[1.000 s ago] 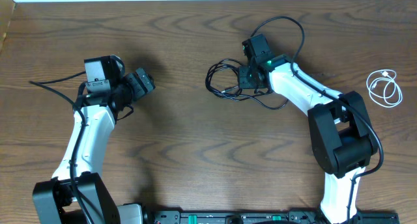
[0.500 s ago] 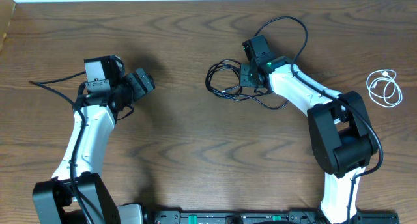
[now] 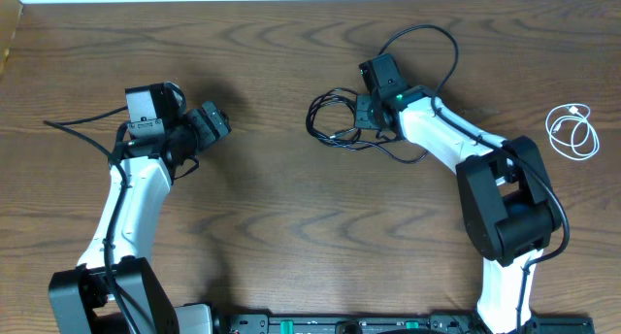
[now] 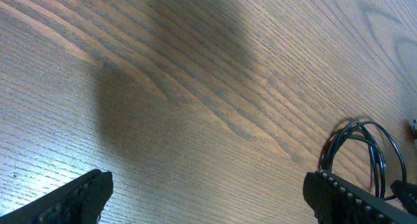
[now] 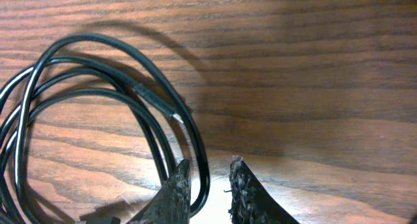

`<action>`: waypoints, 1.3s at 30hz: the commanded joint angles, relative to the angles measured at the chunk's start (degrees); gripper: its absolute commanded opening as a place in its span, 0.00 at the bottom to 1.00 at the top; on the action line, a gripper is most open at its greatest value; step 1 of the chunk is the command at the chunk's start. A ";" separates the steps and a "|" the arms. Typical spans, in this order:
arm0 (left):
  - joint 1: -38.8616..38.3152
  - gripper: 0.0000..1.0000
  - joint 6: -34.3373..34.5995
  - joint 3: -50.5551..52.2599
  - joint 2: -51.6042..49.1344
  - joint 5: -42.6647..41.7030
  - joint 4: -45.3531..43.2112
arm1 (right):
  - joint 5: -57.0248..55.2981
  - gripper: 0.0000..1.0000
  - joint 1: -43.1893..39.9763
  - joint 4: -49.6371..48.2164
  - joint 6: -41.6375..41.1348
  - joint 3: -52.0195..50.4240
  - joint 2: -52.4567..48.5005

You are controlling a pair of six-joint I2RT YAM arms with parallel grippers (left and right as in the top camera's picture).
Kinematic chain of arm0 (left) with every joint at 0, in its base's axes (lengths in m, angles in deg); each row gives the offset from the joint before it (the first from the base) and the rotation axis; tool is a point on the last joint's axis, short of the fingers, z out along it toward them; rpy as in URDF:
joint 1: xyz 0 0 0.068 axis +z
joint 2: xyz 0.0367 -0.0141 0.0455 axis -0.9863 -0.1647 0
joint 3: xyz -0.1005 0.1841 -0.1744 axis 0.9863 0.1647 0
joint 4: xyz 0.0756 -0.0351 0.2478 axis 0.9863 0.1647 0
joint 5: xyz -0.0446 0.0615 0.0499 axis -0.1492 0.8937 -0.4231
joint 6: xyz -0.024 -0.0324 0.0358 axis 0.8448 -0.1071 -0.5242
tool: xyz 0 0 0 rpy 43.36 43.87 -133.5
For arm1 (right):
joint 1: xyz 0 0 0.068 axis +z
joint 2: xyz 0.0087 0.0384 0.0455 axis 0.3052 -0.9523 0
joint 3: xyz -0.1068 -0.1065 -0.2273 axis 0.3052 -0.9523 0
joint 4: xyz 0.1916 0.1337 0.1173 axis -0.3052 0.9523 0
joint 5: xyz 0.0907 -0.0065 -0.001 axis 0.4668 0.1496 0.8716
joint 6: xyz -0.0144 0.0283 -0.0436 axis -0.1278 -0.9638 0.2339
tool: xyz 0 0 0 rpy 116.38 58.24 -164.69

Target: Untangle cables

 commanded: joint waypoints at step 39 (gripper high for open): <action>0.20 0.98 -0.07 -0.70 0.07 0.42 0.15 | 31.10 0.01 -14.64 -13.44 25.73 2.14 4.39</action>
